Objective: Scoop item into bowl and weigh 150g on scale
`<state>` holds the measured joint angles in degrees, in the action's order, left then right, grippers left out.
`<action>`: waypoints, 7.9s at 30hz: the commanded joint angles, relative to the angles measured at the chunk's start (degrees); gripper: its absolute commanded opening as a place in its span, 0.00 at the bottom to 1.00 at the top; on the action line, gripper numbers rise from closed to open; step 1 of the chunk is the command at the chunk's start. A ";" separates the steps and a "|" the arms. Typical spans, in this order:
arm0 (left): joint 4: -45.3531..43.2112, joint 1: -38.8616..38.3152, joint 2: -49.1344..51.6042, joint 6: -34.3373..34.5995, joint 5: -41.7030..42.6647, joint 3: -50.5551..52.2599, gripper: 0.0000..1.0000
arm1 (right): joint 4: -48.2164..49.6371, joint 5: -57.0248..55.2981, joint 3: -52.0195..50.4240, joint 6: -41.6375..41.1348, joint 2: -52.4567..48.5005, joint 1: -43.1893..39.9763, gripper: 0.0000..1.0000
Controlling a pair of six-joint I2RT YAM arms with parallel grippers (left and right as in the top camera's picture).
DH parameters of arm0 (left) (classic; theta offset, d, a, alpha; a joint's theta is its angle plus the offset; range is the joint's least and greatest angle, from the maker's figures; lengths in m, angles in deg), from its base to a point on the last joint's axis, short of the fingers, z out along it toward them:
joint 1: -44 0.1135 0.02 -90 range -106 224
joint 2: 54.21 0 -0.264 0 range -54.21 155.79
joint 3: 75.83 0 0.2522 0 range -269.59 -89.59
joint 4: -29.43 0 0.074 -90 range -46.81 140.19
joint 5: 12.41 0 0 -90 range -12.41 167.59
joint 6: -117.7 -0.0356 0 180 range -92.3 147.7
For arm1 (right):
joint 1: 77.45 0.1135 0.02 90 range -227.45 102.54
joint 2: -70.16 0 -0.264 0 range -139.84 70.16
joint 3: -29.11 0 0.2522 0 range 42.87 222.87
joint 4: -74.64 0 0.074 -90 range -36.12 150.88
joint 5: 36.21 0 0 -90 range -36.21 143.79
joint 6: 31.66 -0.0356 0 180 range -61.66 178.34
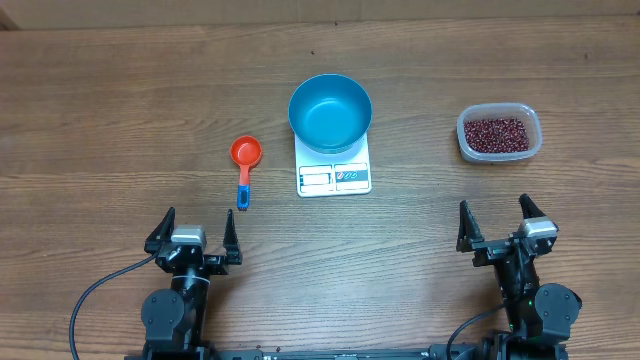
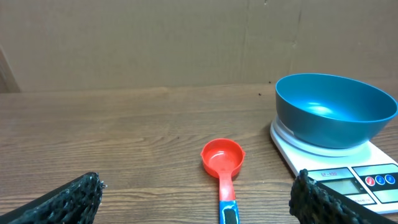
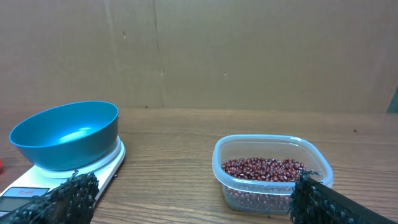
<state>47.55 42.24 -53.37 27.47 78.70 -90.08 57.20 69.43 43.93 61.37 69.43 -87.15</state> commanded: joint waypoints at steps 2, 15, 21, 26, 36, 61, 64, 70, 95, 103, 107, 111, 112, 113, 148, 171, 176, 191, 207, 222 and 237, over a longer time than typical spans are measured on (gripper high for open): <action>0.11 0.35 -0.59 -1.07 0.42 0.22 0.99 | 0.20 -0.52 -0.61 -0.04 0.61 0.31 1.00; 0.07 0.35 -0.59 -1.07 0.22 0.22 1.00 | 0.20 -0.55 -0.61 -0.04 0.61 0.31 1.00; 0.07 0.35 -0.59 -1.09 -0.04 0.22 0.99 | 0.20 -0.55 -0.61 -0.04 0.61 0.31 1.00; 0.07 0.35 -0.59 0.31 0.00 0.22 1.00 | 0.20 -0.52 -0.61 -0.04 0.61 0.31 1.00; 0.09 0.35 -0.59 0.44 0.00 0.22 1.00 | 0.20 -0.52 -0.61 -0.04 0.61 0.31 1.00; 0.15 0.35 -0.57 1.73 -0.02 0.22 1.00 | 0.20 -0.55 -0.61 -0.04 0.61 0.31 1.00; 0.15 0.35 -0.57 1.73 -0.02 0.22 0.99 | 0.20 -0.52 -0.61 -0.04 0.61 0.31 1.00; 0.15 0.35 0.02 1.46 -0.04 0.22 0.99 | 0.20 -0.55 -0.61 -0.04 0.61 0.33 1.00; 15.37 0.35 25.64 -5.01 0.26 -26.34 0.99 | 0.20 -0.55 -0.61 -0.04 0.61 0.31 1.00; 22.60 0.35 36.59 -4.90 0.48 -38.60 1.00 | 0.20 -0.55 -0.61 -0.04 0.61 0.31 1.00; 26.29 0.35 41.27 -3.87 0.98 -44.57 1.00 | 0.20 -0.52 -0.61 -0.04 0.61 0.31 1.00; 31.98 0.35 46.82 -3.85 2.36 -51.78 0.99 | 0.20 -0.55 -0.61 -0.04 0.61 0.31 1.00; 33.29 0.35 47.89 -3.85 2.36 -53.22 1.00 | 0.20 -0.55 -0.61 -0.04 0.61 0.31 1.00; 34.91 0.35 49.33 -3.87 2.36 -54.99 1.00 | 0.20 -0.55 -0.61 -0.04 0.61 0.31 1.00; 61.33 0.35 98.14 -4.09 2.73 -91.19 1.00 | 0.20 -0.55 -0.61 -0.04 0.61 0.31 1.00; 53.20 0.35 117.85 -4.07 2.75 -91.17 0.99 | 0.20 -0.55 -0.61 -0.04 0.61 0.31 1.00; 51.06 0.35 119.93 -4.07 2.73 -91.17 1.00 | 0.20 -0.55 -0.61 -0.04 0.61 0.31 1.00; 45.70 0.35 121.46 -4.07 0.81 -91.14 1.00 | 0.20 -0.55 -0.61 -0.04 0.61 0.31 1.00; 44.68 0.35 121.68 -4.09 0.81 -89.99 1.00 | 0.20 -0.55 -0.61 -0.04 0.61 0.31 1.00; 44.65 0.28 121.68 -3.82 1.49 -89.85 0.99 | 0.20 -0.55 -0.61 -0.04 0.61 0.31 1.00; 43.95 0.35 121.68 -3.61 1.44 -88.67 1.00 | 0.20 -0.55 -0.61 -0.04 0.61 0.31 1.00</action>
<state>91.90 42.24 67.22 24.11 79.99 -179.67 57.20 69.43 43.93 61.37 69.43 -87.10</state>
